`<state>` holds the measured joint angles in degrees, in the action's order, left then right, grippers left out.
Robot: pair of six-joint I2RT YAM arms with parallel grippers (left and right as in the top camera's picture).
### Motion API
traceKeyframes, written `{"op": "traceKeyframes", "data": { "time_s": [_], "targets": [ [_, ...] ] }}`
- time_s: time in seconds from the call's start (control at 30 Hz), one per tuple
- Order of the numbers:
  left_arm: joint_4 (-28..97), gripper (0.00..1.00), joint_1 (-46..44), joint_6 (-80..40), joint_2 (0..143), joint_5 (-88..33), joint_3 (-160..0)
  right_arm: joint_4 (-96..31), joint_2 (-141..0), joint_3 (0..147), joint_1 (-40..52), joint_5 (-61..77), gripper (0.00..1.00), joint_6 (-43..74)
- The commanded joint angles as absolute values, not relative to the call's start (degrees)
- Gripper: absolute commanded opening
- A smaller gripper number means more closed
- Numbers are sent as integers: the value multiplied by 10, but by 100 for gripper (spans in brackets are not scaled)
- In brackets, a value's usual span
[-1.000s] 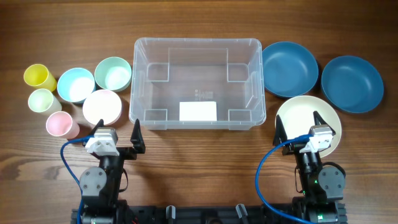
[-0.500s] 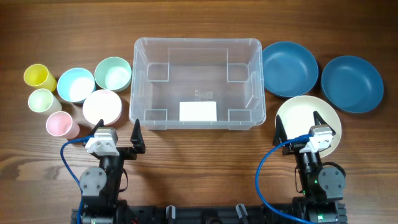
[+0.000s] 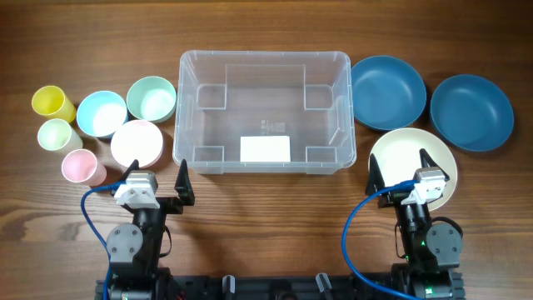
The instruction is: Pack container
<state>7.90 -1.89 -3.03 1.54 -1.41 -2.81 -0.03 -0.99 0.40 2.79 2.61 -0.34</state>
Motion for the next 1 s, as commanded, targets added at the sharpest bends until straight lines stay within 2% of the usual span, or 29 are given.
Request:
{"op": "traceKeyframes", "data": {
  "time_s": [0.0,0.23,0.37,0.57,0.77,0.87,0.97],
  "targets": [
    [59,100,-21,-17,10,-6,-20,1,-9,3,25,35,100,-11],
    [54,100,-21,-22,18,3,-100,1,-9,3,25,35,100,-11],
    [117,100,-21,-54,82,76,-211,1,-9,3,25,35,100,-11],
    [215,100,-21,-15,297,113,-416,1,-9,3,25,35,100,-11],
    [427,100,-21,-4,565,101,-694,1,-9,3,25,35,100,-11],
    [518,100,-21,-4,647,95,-770,1,-9,3,25,35,100,-11],
    [555,100,-21,-4,696,95,-784,1,-9,3,25,35,100,-11]
  ]
}}
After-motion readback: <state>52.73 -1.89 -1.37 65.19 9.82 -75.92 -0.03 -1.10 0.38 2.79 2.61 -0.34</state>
